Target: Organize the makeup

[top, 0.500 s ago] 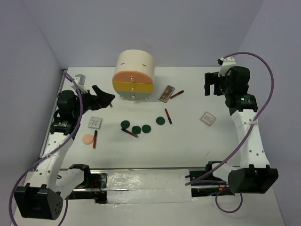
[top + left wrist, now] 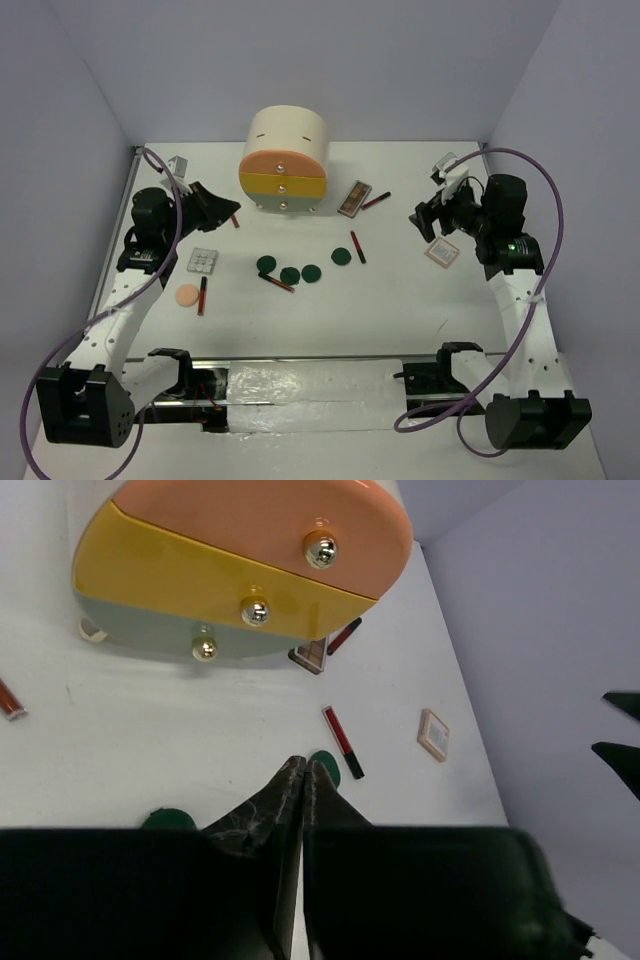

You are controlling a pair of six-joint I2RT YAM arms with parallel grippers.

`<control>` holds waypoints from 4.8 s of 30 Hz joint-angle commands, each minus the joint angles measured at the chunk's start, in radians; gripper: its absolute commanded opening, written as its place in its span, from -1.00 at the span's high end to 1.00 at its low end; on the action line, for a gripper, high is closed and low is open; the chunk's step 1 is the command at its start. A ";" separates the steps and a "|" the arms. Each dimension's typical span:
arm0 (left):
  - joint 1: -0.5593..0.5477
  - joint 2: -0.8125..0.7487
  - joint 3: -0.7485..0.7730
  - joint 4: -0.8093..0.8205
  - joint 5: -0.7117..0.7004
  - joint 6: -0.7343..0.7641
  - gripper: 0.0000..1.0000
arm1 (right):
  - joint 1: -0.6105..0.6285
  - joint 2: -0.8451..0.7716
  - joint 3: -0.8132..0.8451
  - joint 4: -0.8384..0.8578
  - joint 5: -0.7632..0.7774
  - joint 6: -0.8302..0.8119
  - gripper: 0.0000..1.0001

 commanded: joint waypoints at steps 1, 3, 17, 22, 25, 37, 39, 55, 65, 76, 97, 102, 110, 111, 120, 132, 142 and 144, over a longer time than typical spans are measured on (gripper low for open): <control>-0.008 0.031 -0.012 0.114 0.007 -0.080 0.64 | 0.007 0.071 0.031 -0.033 -0.142 0.018 -0.40; -0.025 0.074 -0.009 0.149 -0.021 -0.129 0.25 | 0.007 0.129 0.054 -0.046 -0.156 0.069 0.20; -0.169 0.387 0.187 0.193 -0.213 -0.247 -0.21 | 0.005 0.259 0.091 -0.052 -0.343 0.046 -0.49; -0.191 0.499 0.270 0.256 -0.219 -0.293 -0.15 | 0.005 0.301 0.108 -0.051 -0.387 0.060 -0.27; -0.202 0.556 0.337 0.246 -0.233 -0.290 -0.19 | 0.005 0.301 0.099 -0.032 -0.380 0.064 -0.28; -0.214 0.673 0.480 0.198 -0.250 -0.313 -0.13 | 0.003 0.295 0.089 -0.020 -0.351 0.061 -0.32; -0.216 0.679 0.483 0.198 -0.248 -0.321 -0.06 | 0.005 0.292 0.088 -0.020 -0.348 0.061 -0.32; -0.239 0.564 0.408 0.175 -0.264 -0.300 0.54 | 0.002 0.267 0.048 -0.029 -0.318 0.044 -0.34; -0.266 0.325 0.174 0.157 -0.268 -0.304 0.57 | -0.007 0.263 0.013 -0.035 -0.268 0.054 -0.43; -0.274 0.249 0.092 0.160 -0.285 -0.317 -0.22 | -0.009 0.311 0.031 -0.057 -0.167 0.061 -0.63; -0.274 0.146 0.046 0.114 -0.251 -0.206 -0.79 | -0.032 0.399 0.069 -0.175 0.206 -0.072 -0.94; -0.274 0.136 0.020 0.123 -0.244 -0.200 -0.80 | -0.041 0.450 0.082 -0.202 0.283 -0.134 -0.99; -0.274 0.085 0.023 0.062 -0.280 -0.142 -0.81 | -0.058 0.557 0.108 -0.248 0.346 -0.351 -0.99; -0.272 0.056 0.025 0.019 -0.305 -0.129 -0.81 | -0.069 0.574 0.117 -0.265 0.329 -0.389 -0.99; -0.194 -0.117 -0.050 -0.164 -0.392 -0.062 -0.88 | -0.082 0.796 0.209 -0.291 0.390 -0.491 -0.99; -0.056 -0.234 -0.113 -0.288 -0.376 -0.022 -0.91 | -0.090 0.959 0.266 -0.279 0.429 -0.502 -0.99; -0.007 -0.228 -0.095 -0.334 -0.371 0.018 -0.91 | -0.124 1.036 0.303 -0.331 0.375 -0.528 -0.72; -0.001 -0.231 -0.098 -0.339 -0.372 0.021 -0.91 | -0.124 1.030 0.289 -0.334 0.357 -0.536 -0.46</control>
